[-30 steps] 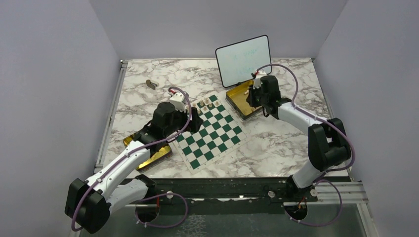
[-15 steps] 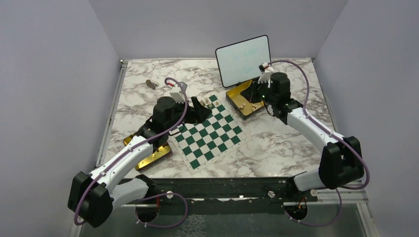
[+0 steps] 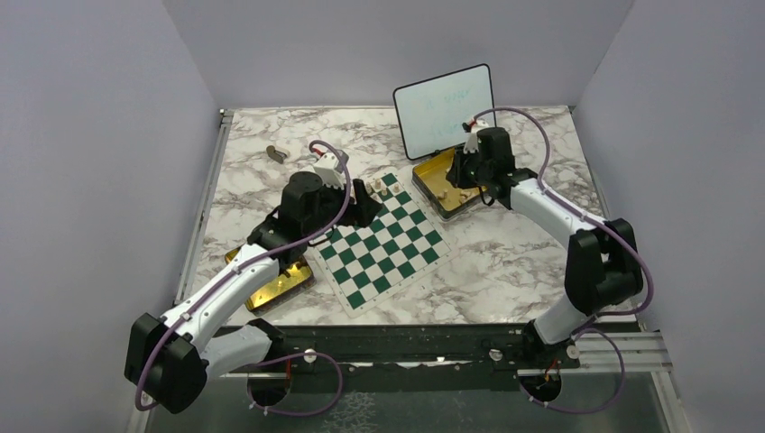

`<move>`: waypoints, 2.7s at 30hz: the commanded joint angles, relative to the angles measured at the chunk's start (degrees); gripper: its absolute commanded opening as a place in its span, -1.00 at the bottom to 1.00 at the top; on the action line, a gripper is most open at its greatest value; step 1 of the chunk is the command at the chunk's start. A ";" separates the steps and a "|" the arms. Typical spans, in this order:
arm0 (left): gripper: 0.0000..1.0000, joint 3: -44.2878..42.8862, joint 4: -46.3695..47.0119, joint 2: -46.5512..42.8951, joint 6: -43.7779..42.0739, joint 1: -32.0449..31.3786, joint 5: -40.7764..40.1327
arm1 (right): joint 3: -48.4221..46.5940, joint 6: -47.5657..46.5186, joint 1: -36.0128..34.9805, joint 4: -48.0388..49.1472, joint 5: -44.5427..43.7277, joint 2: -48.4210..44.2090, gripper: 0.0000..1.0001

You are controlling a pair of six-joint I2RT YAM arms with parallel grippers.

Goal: Set up the chess pieces on the board
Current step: Pick up the chess piece from the storage box.

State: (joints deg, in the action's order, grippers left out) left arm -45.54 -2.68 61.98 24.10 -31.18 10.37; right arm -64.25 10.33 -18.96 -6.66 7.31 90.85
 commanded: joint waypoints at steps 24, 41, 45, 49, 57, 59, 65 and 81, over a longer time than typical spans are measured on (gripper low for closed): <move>0.66 3.00 -6.62 -3.90 -16.40 0.25 -7.14 | -11.30 -4.45 -0.42 -8.90 -5.03 18.23 -0.32; 0.68 3.00 -6.81 -3.88 -16.80 0.25 -7.58 | -13.06 -4.18 -2.09 -9.98 -5.73 20.69 -0.33; 0.68 3.00 -6.81 -3.93 -16.85 0.24 -7.56 | -13.27 -4.13 -2.44 -10.23 -5.88 19.79 -0.32; 0.68 2.91 -6.81 -3.95 -16.89 0.24 -7.52 | -13.85 -4.09 -2.67 -10.80 -6.08 19.08 -0.31; 0.68 3.00 -6.81 -4.10 -16.88 0.24 -7.41 | -14.44 -4.15 -3.01 -11.58 -6.96 18.21 -0.24; 0.68 3.00 -6.81 -4.14 -16.89 0.29 -7.43 | -14.66 -4.24 -3.09 -11.74 -6.96 18.19 -0.23; 0.68 3.09 -6.81 -4.18 -16.89 0.24 -7.47 | -14.94 -4.61 -3.23 -12.06 -8.87 19.14 -0.23; 0.68 3.08 -6.81 -4.11 -17.10 0.24 -7.61 | -17.18 -5.71 -3.37 -13.35 -10.90 22.48 -0.34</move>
State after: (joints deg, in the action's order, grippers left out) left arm -42.59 -9.56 58.59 7.62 -31.18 3.77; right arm -79.57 5.45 -21.82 -18.39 -2.04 112.12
